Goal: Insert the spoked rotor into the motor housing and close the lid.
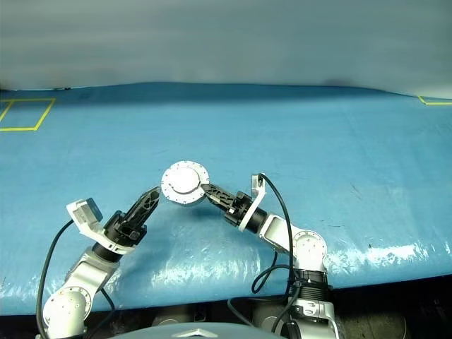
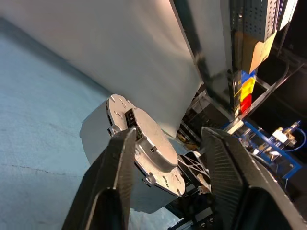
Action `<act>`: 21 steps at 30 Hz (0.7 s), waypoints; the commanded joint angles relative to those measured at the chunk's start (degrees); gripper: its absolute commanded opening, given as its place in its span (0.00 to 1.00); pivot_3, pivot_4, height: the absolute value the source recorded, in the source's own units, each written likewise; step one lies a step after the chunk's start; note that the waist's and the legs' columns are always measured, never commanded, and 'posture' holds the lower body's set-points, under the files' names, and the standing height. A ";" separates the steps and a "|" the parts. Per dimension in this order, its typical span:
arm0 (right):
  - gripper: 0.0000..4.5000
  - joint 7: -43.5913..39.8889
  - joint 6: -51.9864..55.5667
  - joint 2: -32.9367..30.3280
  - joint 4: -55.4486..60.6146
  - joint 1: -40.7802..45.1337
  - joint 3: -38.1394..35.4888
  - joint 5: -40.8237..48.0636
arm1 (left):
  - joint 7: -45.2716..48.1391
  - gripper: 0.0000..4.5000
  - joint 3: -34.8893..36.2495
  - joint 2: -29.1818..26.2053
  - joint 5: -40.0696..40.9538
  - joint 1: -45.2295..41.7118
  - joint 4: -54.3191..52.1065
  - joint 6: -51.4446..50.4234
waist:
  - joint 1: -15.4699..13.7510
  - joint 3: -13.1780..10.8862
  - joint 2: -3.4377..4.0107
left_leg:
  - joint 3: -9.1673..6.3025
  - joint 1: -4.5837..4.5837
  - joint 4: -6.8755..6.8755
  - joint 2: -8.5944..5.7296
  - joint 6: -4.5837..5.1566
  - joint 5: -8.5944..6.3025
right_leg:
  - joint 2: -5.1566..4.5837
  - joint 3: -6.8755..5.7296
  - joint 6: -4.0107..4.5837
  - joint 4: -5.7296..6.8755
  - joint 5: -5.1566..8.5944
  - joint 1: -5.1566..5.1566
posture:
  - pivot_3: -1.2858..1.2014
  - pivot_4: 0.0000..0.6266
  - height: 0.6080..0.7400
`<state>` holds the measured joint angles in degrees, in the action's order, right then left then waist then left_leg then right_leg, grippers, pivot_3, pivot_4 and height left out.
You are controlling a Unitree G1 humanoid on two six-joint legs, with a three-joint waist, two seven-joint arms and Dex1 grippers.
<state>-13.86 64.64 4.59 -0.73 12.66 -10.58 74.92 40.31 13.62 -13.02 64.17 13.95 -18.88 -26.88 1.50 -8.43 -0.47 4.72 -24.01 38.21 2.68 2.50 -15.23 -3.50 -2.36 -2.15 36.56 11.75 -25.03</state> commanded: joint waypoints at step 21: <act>0.28 -0.88 1.63 -0.56 3.88 1.85 1.96 3.80 | -4.49 0.81 -1.77 9.02 5.49 -8.51 12.06 -8.23 | -0.09 0.01 -0.08 | -0.13 0.20 0.12 -0.08 0.01 0.00 | 0.08 -0.03 -0.01 0.03 -0.02 0.29 | 0.52 0.24 1.00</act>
<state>-13.62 66.54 3.19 0.08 13.31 -8.98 75.70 36.18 12.62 -4.49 70.42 6.23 -7.13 -34.81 1.41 -8.43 -0.55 4.59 -23.81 38.35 2.59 2.50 -15.22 -3.41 -2.39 -2.17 36.60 11.73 -24.73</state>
